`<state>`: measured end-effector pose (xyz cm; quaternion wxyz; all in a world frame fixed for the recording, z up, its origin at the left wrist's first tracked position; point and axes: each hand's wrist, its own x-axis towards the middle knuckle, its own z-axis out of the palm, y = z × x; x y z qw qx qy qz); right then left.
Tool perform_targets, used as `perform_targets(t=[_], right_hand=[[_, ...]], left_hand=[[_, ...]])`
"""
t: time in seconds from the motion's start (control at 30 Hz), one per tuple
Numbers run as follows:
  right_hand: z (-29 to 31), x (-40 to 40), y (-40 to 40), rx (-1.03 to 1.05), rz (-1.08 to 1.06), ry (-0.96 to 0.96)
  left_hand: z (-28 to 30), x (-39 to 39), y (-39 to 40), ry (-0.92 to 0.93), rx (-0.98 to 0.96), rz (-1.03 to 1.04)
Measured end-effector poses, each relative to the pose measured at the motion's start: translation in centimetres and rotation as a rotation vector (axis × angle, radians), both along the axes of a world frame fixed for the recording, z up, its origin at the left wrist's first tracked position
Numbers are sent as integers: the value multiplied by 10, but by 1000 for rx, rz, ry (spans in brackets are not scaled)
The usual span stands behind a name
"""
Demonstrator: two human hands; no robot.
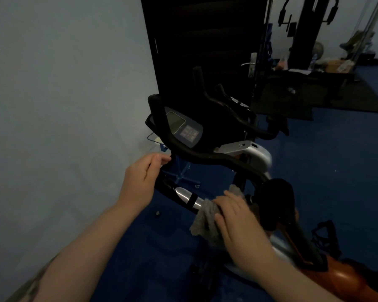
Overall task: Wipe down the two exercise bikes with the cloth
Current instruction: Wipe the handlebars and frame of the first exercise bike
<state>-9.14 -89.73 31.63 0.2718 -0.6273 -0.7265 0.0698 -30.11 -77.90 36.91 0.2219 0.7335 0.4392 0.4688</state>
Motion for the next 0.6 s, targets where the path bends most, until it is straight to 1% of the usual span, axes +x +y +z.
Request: perform_targets(t=[0.13, 0.2, 0.23, 0.3, 0.33, 0.43, 0.5, 0.6], right_hand=[[-6, -35, -8, -36, -46, 91], [5, -29, -1, -36, 19, 178], [7, -19, 4, -18, 39, 171], [7, 0, 8, -2, 1, 52], [6, 2, 8, -35, -41, 12], [5, -25, 9, -119, -145, -5], [11, -42, 18, -152, -129, -55], [29, -37, 33, -78, -13, -240]], left_hand=[[-1, 0, 0, 5, 9, 10], [0, -1, 1, 12, 10, 7], [0, -1, 1, 15, 6, 5], [0, -1, 1, 8, 2, 7], [-1, 0, 1, -1, 2, 11], [-2, 2, 0, -19, 8, 18], [-2, 1, 1, -10, 9, 14], [0, 0, 0, 4, -8, 8]])
